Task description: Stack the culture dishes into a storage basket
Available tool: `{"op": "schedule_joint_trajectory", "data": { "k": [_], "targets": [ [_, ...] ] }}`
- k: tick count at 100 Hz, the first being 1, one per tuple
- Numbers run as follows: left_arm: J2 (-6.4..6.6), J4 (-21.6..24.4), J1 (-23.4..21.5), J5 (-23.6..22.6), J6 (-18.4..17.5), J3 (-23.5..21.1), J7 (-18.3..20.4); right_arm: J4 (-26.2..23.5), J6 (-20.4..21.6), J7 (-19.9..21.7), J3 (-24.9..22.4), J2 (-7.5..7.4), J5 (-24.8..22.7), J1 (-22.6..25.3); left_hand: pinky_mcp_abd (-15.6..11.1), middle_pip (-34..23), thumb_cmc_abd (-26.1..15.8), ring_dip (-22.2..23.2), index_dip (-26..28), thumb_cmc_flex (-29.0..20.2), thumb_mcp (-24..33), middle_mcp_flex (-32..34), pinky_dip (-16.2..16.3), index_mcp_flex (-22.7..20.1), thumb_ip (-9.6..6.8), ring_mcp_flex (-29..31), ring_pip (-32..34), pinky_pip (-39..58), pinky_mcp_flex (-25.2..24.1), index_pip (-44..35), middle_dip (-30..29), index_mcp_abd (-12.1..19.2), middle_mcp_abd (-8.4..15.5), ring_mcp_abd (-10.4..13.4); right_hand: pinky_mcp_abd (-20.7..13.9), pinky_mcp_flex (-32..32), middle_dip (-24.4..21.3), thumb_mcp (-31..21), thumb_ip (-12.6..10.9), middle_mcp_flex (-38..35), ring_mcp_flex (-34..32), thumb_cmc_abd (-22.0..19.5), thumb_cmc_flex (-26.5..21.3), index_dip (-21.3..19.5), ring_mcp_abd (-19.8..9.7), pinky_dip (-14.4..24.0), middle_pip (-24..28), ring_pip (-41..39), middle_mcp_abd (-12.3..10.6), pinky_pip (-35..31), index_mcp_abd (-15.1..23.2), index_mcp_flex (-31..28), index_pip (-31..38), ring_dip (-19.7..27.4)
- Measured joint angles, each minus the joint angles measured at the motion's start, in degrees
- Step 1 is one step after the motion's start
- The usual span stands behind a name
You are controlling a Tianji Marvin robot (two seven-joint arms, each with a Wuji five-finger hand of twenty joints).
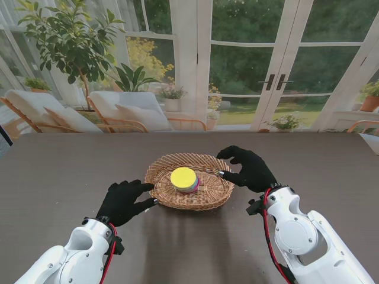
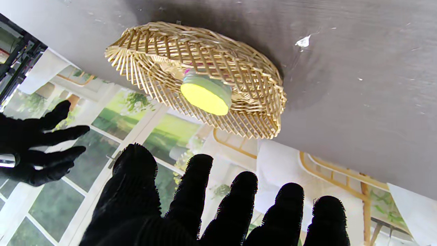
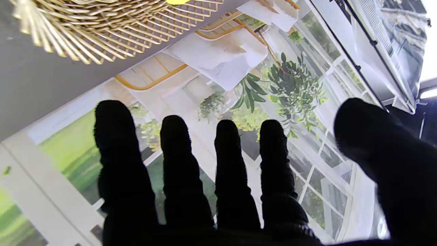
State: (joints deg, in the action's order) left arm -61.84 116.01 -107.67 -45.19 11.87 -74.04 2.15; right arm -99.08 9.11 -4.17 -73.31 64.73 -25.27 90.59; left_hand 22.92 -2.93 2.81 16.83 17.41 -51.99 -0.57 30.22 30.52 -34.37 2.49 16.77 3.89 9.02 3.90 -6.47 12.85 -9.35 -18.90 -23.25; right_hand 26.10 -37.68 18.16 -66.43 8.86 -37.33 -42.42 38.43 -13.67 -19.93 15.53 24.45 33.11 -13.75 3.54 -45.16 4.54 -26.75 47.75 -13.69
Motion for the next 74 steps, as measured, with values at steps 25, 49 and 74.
{"op": "schedule_joint_trajectory", "data": {
  "k": [25,49,74],
  "targets": [
    [-0.49,-1.1,0.7,2.2,-2.3,0.2,-1.8,3.7,4.0,-1.6,-1.4,0.54,3.3,1.0,0.0,0.0,0.0,0.0,-0.5,0.0,0.0,0.0,0.0,2.2,0.00,0.0,0.0,0.0,0.0,0.6,0.0,0.0,0.0,0.0,0.0,0.0,0.0,0.0,0.0,-0.7,-0.6,0.9,0.0,0.0,0.0,0.0,0.0,-0.6,0.0,-0.6,-0.1,-0.6,0.4,0.0],
    [-1.26,-2.4,1.2,4.4,-4.7,0.7,-6.4,7.3,4.7,-2.4,-1.5,0.77,5.3,0.2,0.0,0.0,0.0,0.0,-0.7,0.0,0.0,0.0,0.0,3.6,0.00,0.0,0.0,0.0,0.0,1.2,0.0,-0.5,0.0,0.0,0.0,0.1,0.0,-0.1,0.0,-0.7,-0.6,0.9,-1.4,0.0,0.0,-0.3,-0.5,-0.6,0.0,-0.6,-0.1,-0.6,0.4,-0.1],
    [-1.48,-2.5,1.2,4.7,-4.9,0.8,-6.6,8.6,5.3,-2.1,-1.4,0.77,5.3,-0.3,0.0,0.0,0.0,0.0,-0.9,0.0,0.0,0.0,0.1,3.6,0.00,0.0,0.0,0.0,0.0,1.2,0.0,-0.5,-0.2,0.0,0.0,0.1,0.0,-0.1,0.0,-0.7,-0.6,0.9,-1.4,0.0,0.0,-1.4,-0.5,-0.5,0.0,-0.6,-0.1,-0.6,0.4,-0.5]
  ]
}}
